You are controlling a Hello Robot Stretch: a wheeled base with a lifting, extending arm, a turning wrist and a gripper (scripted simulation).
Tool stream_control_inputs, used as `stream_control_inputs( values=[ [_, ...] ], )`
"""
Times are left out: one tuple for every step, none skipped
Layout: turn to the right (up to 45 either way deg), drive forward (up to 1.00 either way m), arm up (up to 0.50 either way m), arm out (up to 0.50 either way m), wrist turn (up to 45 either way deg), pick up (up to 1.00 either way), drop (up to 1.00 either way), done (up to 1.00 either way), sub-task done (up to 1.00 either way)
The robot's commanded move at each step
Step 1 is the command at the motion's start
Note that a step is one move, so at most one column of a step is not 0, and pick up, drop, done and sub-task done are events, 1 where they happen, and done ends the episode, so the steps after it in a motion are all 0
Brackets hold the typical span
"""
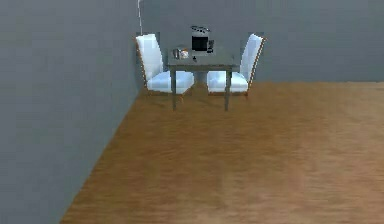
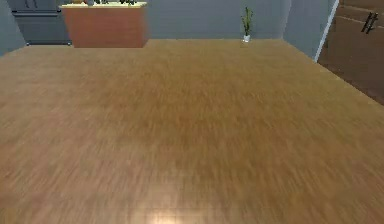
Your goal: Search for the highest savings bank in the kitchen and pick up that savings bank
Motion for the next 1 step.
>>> stream_control_inputs(
  values=[
    [0.0, 1.0, 0.0, 0.0, 0.0, 0.0, 0.0, 0.0, 0.0]
  ],
)
